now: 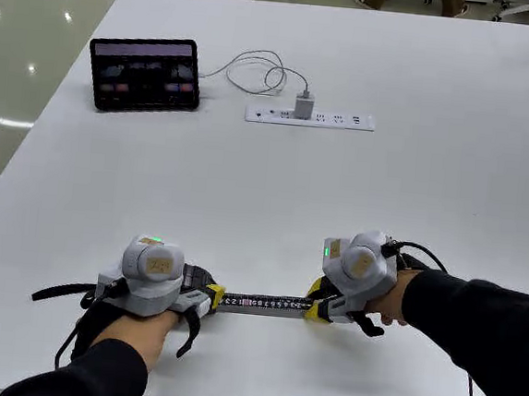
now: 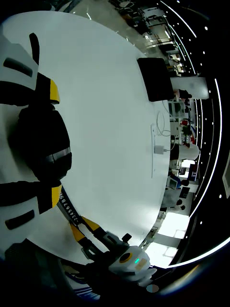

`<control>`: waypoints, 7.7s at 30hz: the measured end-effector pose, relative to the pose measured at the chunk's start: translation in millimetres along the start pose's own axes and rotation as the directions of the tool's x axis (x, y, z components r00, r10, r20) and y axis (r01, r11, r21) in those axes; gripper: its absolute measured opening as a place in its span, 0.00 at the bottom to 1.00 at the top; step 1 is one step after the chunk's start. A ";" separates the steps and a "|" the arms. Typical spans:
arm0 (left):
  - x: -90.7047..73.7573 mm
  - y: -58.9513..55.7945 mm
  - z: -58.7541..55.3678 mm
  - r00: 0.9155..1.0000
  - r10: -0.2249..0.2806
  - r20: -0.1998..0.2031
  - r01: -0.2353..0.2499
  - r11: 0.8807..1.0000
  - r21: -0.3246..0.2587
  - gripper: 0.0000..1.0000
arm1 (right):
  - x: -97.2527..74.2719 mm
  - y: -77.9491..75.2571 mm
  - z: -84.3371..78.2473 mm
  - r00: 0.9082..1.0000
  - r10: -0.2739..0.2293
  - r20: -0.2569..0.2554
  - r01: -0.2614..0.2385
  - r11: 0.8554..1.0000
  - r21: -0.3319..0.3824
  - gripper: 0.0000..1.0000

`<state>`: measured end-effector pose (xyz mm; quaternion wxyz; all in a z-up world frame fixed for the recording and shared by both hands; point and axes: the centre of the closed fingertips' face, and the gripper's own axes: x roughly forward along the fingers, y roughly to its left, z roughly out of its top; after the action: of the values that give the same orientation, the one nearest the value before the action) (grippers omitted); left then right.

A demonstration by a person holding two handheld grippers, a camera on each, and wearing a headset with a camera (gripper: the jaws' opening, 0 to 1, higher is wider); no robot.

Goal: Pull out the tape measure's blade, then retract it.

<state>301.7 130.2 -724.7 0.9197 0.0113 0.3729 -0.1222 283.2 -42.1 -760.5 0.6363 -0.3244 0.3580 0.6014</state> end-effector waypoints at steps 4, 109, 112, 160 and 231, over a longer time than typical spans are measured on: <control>0.0 0.0 0.0 1.000 0.000 0.000 0.000 1.000 0.000 0.59 | 1.0 0.1 1.1 1.000 0.002 -0.001 -0.002 1.000 -0.004 0.11; -0.4 -0.1 0.4 1.000 -0.011 -0.003 0.011 1.000 -0.007 0.59 | 29.2 2.6 45.0 1.000 -0.011 0.021 0.010 1.000 0.022 0.11; -0.3 0.0 0.5 1.000 -0.012 -0.002 0.012 1.000 -0.007 0.59 | 30.2 3.1 47.8 1.000 -0.010 0.025 0.009 1.000 0.020 0.11; -1.1 0.0 0.1 1.000 -0.019 0.001 0.019 1.000 -0.008 0.59 | 43.4 7.5 69.2 0.998 0.008 0.064 -0.008 1.000 -0.001 0.11; -2.6 2.8 0.5 1.000 -0.022 0.007 0.022 0.999 -0.024 0.58 | 49.6 8.9 79.3 0.991 -0.021 0.134 0.025 0.999 -0.022 0.11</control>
<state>300.9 133.5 -722.8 0.9196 -0.0041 0.3714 -0.1278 280.6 51.8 -759.9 0.6619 -0.2950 0.3036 0.6186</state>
